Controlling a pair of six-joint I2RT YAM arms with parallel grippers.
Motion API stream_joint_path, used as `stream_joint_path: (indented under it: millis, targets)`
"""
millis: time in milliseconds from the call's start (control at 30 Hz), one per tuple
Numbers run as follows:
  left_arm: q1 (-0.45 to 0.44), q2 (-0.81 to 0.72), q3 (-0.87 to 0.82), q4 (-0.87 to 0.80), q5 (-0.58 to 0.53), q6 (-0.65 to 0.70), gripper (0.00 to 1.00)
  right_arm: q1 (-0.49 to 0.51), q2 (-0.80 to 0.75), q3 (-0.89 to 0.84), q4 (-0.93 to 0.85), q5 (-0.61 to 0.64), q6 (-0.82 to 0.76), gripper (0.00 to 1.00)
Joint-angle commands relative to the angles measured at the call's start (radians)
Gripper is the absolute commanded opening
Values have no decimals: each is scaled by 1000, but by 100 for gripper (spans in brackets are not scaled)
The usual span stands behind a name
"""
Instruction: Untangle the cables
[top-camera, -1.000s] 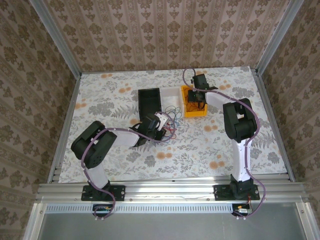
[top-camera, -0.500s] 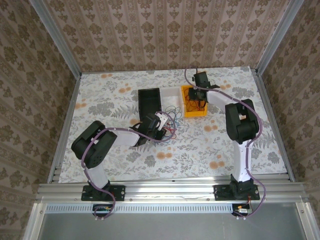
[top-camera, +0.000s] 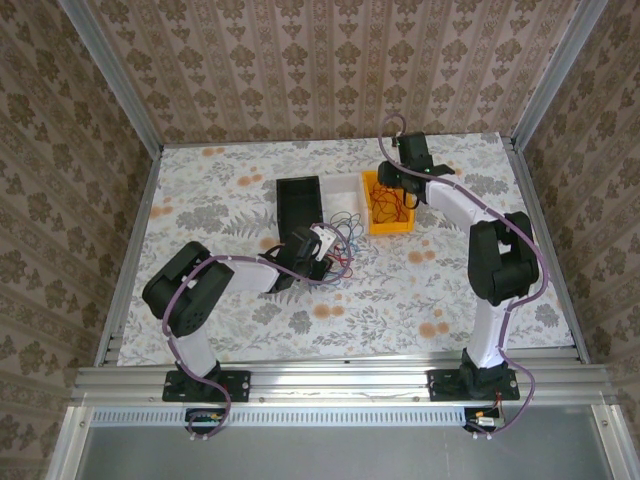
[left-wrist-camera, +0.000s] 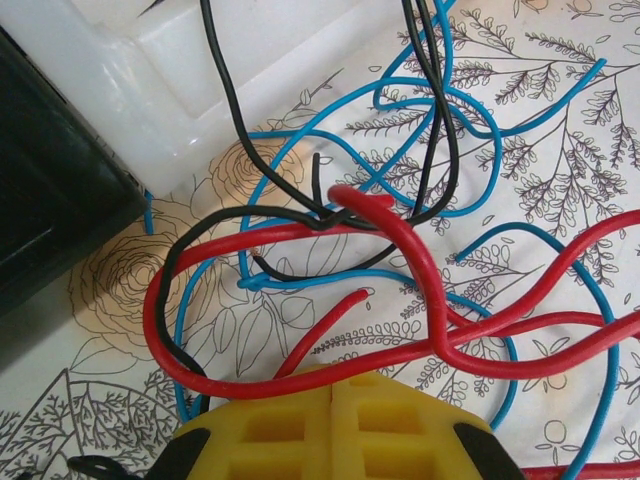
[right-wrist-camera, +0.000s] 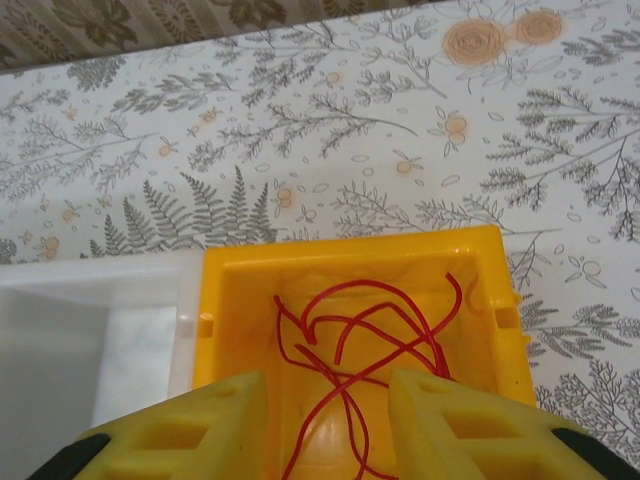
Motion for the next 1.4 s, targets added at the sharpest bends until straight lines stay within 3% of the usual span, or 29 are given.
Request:
stream_joint_path:
  millis: [0,300,500,533,633,700,733,1033,1367]
  targets:
    - [-11,-22,-32,-34,5,15,0,-1,-73,-55,7,10,21,37]
    - [-6,-76,-93,4,109,29,0,153,-289,-362,48,-200,-22,36]
    - [21,-150,-134,-13,172,22,0,261,-304,-459,-38,-366,-122,35]
    - [28,-159,-134,-21,183,18,3,274,-297,-461,-50,-385,-138,35]
    - [44,-182,-130,-35,221,6,44,311,-270,-446,-95,-417,-187,35]
    - [57,-205,-133,-41,224,-3,60,331,-252,-424,-119,-422,-215,34]
    - [62,-221,-138,-44,220,-8,62,340,-240,-412,-129,-423,-226,34]
    - [179,-408,-220,-55,197,-88,64,381,-127,-297,-181,-382,-269,35]
    - [213,-403,-226,-82,216,-86,64,387,-36,-219,-261,-371,-323,33]
